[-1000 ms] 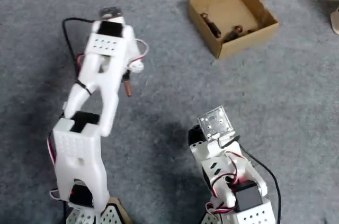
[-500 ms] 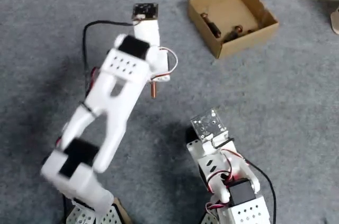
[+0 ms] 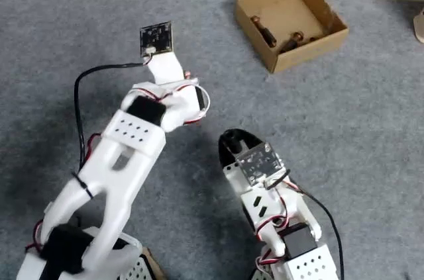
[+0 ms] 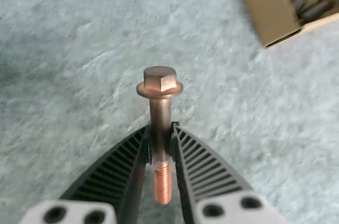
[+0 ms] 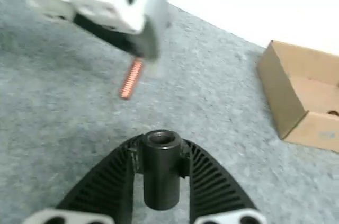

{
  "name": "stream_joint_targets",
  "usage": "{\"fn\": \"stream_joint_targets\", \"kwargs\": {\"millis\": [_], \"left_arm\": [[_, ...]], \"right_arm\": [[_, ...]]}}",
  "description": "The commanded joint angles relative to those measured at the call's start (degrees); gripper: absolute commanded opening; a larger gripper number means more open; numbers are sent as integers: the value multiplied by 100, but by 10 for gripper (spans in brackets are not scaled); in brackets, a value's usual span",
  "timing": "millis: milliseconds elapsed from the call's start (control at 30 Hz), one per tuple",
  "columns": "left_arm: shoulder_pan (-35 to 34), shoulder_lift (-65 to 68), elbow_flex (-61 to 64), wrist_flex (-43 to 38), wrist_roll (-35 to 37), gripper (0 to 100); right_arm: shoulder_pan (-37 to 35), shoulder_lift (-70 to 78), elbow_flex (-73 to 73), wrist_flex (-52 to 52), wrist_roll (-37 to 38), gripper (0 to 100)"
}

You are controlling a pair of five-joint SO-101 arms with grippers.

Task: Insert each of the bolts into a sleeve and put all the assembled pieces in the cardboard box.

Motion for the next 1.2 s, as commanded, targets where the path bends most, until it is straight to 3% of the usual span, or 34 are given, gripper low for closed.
{"fn": "stream_joint_targets", "kwargs": {"millis": [0, 267, 467, 700, 967, 1167], "left_arm": [[180, -462, 84, -510, 62, 3], [681, -1604, 725, -695, 105, 4], [936, -2642, 1473, -703, 756, 4], [1191, -2897, 1982, -791, 747, 4], [1226, -2949, 3073, -2655, 738, 4], [1226, -2949, 3345, -3560, 747, 4]], "right_arm": [[-242, 48, 884, -119, 35, 5], [-233, 40, 884, 75, 62, 5], [-224, 40, 884, 75, 62, 5], [-224, 13, 884, 75, 62, 5], [-75, -4, 884, 145, 70, 5], [22, -4, 884, 145, 70, 5]]}}
